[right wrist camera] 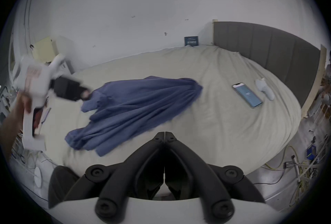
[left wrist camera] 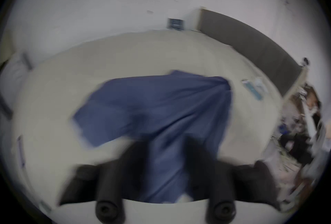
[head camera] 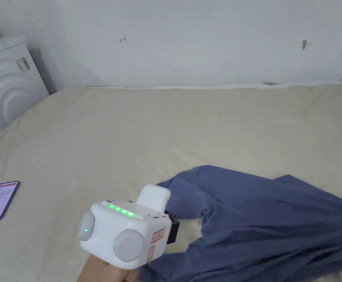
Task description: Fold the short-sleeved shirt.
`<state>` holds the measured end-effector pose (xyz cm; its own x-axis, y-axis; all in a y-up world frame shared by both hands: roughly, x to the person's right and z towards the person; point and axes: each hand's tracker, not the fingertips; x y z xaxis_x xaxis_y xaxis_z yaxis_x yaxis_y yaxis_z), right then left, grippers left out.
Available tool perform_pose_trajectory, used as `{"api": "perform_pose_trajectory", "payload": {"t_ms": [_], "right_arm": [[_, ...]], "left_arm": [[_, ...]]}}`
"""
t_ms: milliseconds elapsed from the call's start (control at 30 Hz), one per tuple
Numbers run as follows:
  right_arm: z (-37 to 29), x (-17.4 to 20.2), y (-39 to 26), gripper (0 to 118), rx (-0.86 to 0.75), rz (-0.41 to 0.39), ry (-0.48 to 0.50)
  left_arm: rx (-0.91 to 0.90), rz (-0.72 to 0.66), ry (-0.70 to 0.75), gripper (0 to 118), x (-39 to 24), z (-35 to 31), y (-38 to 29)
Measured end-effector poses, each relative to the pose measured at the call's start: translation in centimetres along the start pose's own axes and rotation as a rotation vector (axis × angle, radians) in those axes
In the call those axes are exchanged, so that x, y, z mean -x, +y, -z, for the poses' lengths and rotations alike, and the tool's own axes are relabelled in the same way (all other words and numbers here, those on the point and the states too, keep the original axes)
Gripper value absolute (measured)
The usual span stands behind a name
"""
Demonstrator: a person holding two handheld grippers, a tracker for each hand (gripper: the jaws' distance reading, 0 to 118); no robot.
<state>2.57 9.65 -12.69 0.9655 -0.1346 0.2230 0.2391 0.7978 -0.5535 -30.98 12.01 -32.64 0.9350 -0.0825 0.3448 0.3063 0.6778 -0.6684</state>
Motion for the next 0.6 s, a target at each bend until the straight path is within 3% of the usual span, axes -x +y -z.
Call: {"api": "perform_pose_trajectory", "payload": {"t_ms": [67, 100, 200, 267, 300, 333, 367, 400, 433, 600], "right_arm": [[0.0, 2.0, 0.0, 1, 0.006, -0.025, 0.032], [0.0, 2.8, -0.1, 1, 0.011, -0.031, 0.052], [-0.1, 5.1, -0.3, 1, 0.044, -0.066, 0.105], [-0.2, 6.3, -0.8, 1, 0.06, -0.102, 0.104], [-0.2, 6.7, -1.0, 1, 0.065, -0.112, 0.106], [-0.1, 7.0, -1.1, 1, 0.078, -0.117, 0.105], [-0.1, 7.2, -1.2, 1, 0.088, -0.116, 0.109], [0.0, 7.3, -1.3, 1, 0.097, -0.111, 0.112], [0.0, 7.3, -1.3, 1, 0.105, -0.104, 0.115], [0.4, 7.3, -1.5, 1, 0.12, -0.142, 0.099]], "left_arm": [[0.126, -0.118, -0.009, 0, 4.2, -1.1, -3.2], [0.021, -0.209, -0.044, 0, 4.9, -1.5, -4.2], [0.046, -0.212, -0.031, 0, 7.4, -1.5, -7.0], [0.111, -0.261, -0.107, 0, 7.6, -0.5, -8.2], [0.119, -0.278, -0.131, 19, 7.7, 0.0, -8.3], [0.139, -0.275, -0.203, 82, 7.4, 0.9, -8.2], [0.175, -0.227, -0.165, 118, 7.2, 1.9, -8.0], [0.203, -0.212, -0.169, 117, 6.6, 3.2, -8.0], [0.104, -0.122, -0.134, 116, 6.6, 3.5, -7.8], [0.174, -0.127, -0.098, 116, 5.2, 8.6, -7.2]]}}
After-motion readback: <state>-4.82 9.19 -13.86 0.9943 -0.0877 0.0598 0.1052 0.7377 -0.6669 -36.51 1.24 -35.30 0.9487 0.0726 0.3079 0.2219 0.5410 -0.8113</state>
